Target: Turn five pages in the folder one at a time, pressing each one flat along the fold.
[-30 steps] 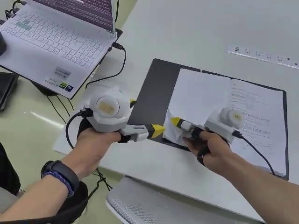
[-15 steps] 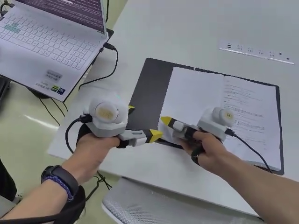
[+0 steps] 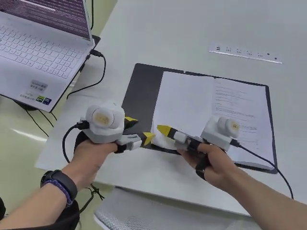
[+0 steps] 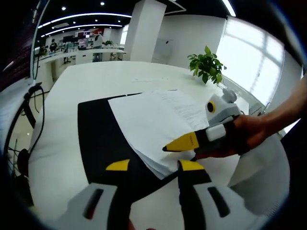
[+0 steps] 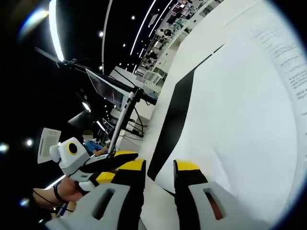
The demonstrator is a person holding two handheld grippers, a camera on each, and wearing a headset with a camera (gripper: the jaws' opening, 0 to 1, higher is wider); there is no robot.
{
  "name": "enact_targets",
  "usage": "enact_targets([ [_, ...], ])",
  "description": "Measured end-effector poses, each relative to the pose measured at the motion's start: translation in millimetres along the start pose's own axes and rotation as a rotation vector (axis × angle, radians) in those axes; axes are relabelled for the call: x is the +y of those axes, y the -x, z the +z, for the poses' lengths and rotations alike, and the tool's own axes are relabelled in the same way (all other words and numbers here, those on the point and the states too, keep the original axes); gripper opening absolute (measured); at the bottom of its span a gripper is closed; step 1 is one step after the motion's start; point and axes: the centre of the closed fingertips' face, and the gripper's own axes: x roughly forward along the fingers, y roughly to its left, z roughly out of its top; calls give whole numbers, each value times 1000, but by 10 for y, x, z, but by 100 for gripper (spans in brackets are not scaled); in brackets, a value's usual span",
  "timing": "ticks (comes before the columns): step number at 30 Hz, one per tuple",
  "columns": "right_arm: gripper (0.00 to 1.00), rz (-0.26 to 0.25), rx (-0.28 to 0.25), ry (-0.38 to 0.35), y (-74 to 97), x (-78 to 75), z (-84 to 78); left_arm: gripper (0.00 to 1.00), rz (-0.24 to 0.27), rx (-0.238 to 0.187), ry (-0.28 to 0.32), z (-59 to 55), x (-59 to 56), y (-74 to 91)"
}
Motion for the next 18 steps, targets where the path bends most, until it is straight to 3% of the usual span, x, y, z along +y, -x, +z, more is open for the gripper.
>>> enact_targets([
  [9,12,-89,-98,28,474,-225,284,15,-50,22,20,38,-144,-357],
  [14,11,-119,-123,32,645,-344,393,5,-55,79,18,-44,-187,-535],
  [18,10,-135,-130,34,711,-419,466,0,-27,143,45,-204,-124,-603],
])
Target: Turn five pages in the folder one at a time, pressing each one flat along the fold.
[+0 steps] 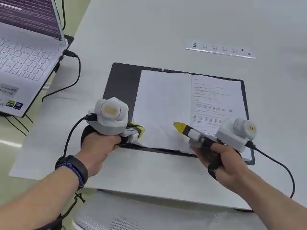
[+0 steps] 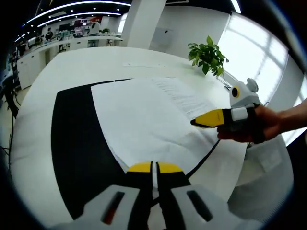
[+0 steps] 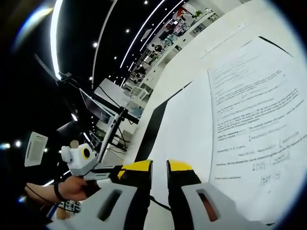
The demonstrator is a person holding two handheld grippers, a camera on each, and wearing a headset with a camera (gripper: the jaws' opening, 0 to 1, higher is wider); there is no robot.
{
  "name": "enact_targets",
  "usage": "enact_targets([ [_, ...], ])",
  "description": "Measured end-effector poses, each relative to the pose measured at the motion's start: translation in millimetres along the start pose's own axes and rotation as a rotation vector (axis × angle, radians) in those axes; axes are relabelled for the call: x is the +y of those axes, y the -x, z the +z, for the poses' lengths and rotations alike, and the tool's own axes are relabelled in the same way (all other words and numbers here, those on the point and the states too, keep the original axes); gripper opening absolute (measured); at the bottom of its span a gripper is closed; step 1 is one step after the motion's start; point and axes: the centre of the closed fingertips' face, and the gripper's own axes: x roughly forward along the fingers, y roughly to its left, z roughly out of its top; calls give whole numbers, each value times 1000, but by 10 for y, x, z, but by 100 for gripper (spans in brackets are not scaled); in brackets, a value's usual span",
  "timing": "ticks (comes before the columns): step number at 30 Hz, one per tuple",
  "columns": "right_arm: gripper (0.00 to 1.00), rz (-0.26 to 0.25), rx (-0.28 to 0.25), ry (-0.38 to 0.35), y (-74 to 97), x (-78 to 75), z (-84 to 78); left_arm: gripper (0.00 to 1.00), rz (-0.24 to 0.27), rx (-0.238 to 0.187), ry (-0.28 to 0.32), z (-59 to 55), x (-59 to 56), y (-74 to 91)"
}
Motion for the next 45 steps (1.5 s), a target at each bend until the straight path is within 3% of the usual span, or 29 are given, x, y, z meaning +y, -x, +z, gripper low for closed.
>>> enact_targets([
  [3,9,-2,1,11,5,-31,42,0,2,39,6,-99,-16,2],
  [6,9,-4,7,27,-6,-78,72,0,43,118,-57,-266,18,28],
  [7,8,-5,9,28,-10,-100,80,0,29,68,-38,-188,-25,27],
  [14,4,-25,9,54,-75,-238,246,0,62,85,14,-194,11,44],
  [18,1,-50,10,59,-150,-403,381,0,72,86,22,-194,3,41],
  [31,0,-95,-33,61,-273,-498,600,0,86,94,32,-194,18,27],
  [45,0,-73,-69,35,-392,-494,787,0,106,92,38,-199,51,-6],
])
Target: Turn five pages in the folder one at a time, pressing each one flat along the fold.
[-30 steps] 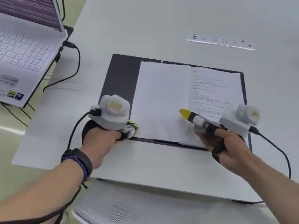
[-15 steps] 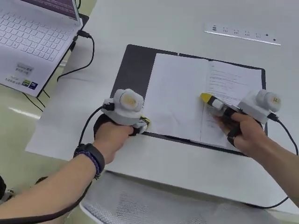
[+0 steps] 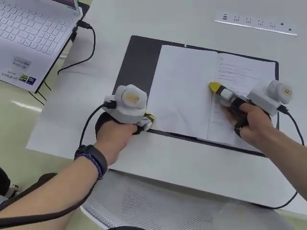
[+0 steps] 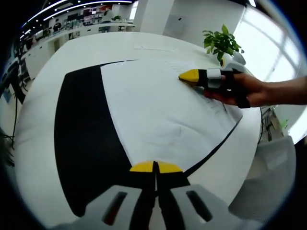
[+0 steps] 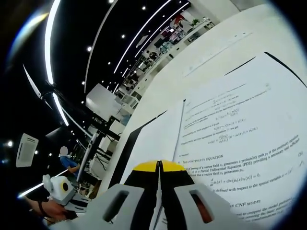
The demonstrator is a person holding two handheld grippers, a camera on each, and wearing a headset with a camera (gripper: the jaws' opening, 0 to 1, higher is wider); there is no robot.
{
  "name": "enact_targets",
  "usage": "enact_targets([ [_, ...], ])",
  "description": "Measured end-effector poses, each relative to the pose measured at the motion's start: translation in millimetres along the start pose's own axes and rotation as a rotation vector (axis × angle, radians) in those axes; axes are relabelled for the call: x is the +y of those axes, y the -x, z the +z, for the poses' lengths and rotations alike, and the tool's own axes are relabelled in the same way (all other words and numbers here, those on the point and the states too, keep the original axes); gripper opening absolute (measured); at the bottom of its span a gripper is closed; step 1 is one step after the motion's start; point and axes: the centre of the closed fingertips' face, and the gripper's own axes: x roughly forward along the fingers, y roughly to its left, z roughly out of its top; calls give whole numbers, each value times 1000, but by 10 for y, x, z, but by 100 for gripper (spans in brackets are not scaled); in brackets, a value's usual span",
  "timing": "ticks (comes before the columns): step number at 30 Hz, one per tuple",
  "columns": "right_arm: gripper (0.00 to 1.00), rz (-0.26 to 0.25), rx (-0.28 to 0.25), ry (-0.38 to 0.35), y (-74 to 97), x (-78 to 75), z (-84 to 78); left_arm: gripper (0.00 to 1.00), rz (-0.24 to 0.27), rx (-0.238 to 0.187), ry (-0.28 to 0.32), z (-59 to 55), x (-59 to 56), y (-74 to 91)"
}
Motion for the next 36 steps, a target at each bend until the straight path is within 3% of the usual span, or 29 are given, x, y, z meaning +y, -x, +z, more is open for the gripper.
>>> enact_targets([
  [4,0,2,-19,-39,-8,-3,30,0,3,0,0,0,-2,2],
  [11,0,-8,-47,-44,-56,7,110,0,3,-1,-1,7,-14,8],
  [13,0,-16,-58,-57,-85,-6,150,0,4,-2,-3,9,-16,10],
  [15,0,-28,-71,-40,-161,-121,219,0,13,-6,-6,8,-21,12],
  [20,0,-41,-101,-53,-213,-120,294,0,28,-11,-15,10,-21,12],
  [36,0,-59,-161,-95,-308,-185,436,0,9,-22,-30,8,4,1],
])
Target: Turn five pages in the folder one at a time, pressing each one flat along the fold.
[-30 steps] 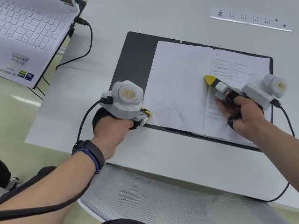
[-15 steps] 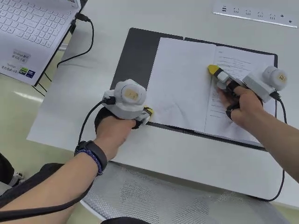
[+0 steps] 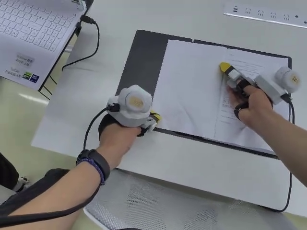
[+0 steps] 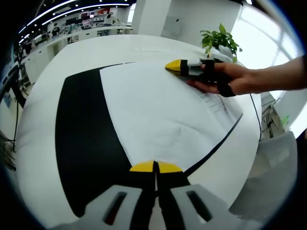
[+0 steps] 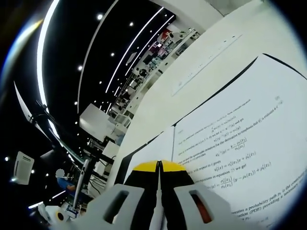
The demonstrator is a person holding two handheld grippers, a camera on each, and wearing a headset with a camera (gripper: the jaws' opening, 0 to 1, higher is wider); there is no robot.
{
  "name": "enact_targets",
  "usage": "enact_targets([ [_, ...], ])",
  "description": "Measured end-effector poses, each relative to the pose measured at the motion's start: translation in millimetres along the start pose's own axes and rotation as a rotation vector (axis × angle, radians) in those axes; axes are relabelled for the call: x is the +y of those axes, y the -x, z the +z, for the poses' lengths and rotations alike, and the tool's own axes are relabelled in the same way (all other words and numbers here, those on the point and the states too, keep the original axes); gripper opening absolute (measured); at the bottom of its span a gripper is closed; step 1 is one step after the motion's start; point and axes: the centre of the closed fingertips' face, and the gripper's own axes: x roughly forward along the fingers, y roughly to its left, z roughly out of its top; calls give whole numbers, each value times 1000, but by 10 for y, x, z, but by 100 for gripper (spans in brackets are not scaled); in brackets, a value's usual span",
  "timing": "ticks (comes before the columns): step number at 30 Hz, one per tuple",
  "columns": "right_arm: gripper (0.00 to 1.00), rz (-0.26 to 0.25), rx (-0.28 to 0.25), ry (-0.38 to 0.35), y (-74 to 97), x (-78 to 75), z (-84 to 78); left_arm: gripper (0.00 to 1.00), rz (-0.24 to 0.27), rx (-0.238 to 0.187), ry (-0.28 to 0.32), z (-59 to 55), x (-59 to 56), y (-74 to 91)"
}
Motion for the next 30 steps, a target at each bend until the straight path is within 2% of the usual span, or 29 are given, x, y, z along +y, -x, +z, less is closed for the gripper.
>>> enact_targets([
  [5,0,-15,-27,-50,-46,-28,58,0,-9,5,-25,-9,19,-31],
  [6,0,-20,-34,-65,-98,-120,95,0,-11,5,-48,-10,20,-35],
  [19,0,-49,-75,-60,-218,-129,203,0,-15,-10,-40,-21,18,-49],
  [20,0,-51,-77,-60,-268,-199,234,0,-15,-11,-40,-21,18,-50],
  [24,0,-56,-83,-64,-338,-268,286,0,-14,-15,-39,-17,19,-48],
  [30,0,-63,-106,-83,-384,-291,329,0,-10,-18,-41,-15,16,-44],
])
